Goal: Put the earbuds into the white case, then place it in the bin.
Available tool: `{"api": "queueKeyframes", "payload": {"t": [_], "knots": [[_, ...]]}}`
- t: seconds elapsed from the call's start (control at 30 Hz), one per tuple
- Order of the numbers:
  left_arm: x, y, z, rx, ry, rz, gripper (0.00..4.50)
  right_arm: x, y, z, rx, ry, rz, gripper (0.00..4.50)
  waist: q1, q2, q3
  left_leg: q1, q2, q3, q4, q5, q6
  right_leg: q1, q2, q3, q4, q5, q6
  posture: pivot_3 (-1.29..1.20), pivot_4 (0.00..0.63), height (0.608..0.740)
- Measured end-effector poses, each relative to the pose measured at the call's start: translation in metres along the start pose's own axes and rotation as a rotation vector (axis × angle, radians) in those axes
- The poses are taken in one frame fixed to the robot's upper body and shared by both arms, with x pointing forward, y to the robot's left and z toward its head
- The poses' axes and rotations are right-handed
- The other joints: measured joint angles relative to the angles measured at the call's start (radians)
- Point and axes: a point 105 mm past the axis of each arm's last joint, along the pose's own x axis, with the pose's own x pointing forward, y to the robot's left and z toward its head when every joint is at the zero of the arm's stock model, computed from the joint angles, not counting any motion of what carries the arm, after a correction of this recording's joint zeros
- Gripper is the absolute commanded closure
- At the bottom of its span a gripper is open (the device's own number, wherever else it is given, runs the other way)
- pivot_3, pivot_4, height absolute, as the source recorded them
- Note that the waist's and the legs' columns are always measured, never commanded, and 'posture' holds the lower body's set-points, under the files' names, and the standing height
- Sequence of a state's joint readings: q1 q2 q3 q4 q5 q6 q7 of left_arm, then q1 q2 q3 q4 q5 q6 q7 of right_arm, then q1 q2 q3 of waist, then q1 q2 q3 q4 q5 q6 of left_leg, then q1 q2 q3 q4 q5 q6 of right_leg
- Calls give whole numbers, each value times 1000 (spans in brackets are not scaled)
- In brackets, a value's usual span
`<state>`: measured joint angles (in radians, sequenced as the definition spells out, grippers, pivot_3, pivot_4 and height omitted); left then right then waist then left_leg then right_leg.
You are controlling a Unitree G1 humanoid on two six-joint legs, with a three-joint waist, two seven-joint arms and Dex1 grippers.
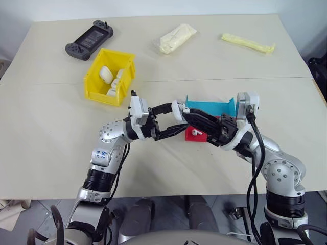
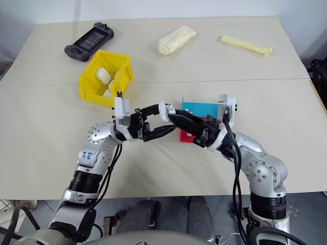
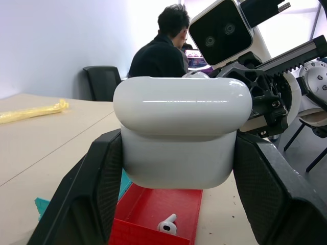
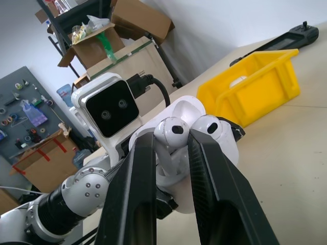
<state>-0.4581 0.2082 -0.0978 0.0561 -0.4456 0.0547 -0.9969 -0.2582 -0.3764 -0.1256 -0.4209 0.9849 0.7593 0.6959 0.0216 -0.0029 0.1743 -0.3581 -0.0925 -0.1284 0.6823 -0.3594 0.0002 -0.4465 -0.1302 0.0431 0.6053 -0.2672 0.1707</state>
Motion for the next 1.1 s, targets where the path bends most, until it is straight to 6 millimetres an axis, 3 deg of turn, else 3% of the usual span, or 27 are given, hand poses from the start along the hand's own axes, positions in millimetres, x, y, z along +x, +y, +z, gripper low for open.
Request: {"api": "queueKeyframes", "payload": {"t": [0.1,0.5,0.63,0.77,0.87,0.93,1.1], "knots": [[0,0,0,-1,0,-1,1690,0,-1,-1,-15,7,-2,4001,0,0,0,0,0,0,0,0,0,0,0,0,0,0,0,0,150,740],[-1,2,-4,-16,1,12,1690,-6,-1,-3,-56,69,1,33,2,0,0,0,0,0,0,0,0,0,0,0,-2,0,0,0,150,740],[-2,0,3,23,-1,-8,1690,-27,-9,-7,-67,128,-66,33,4,0,0,0,0,0,0,0,0,0,0,0,-4,0,0,0,150,740],[-31,11,1,57,111,32,1690,-58,-22,4,-149,170,-158,33,-1,0,0,1,0,1,-1,0,0,0,2,0,-4,0,0,0,150,740],[-58,16,-6,116,293,28,1690,-71,-27,4,-216,214,-181,929,-2,0,0,2,0,2,-2,0,0,0,2,1,-4,0,0,0,150,740],[-69,17,-13,172,417,9,1690,-68,-28,3,-281,245,-156,1620,1,0,0,2,0,2,-2,0,0,1,1,1,-4,0,0,0,150,740],[-67,10,-30,203,550,-75,1690,-45,-22,-2,-391,323,-43,3276,3,-1,0,2,0,1,-1,0,0,1,0,1,-4,0,0,0,150,740]]}}
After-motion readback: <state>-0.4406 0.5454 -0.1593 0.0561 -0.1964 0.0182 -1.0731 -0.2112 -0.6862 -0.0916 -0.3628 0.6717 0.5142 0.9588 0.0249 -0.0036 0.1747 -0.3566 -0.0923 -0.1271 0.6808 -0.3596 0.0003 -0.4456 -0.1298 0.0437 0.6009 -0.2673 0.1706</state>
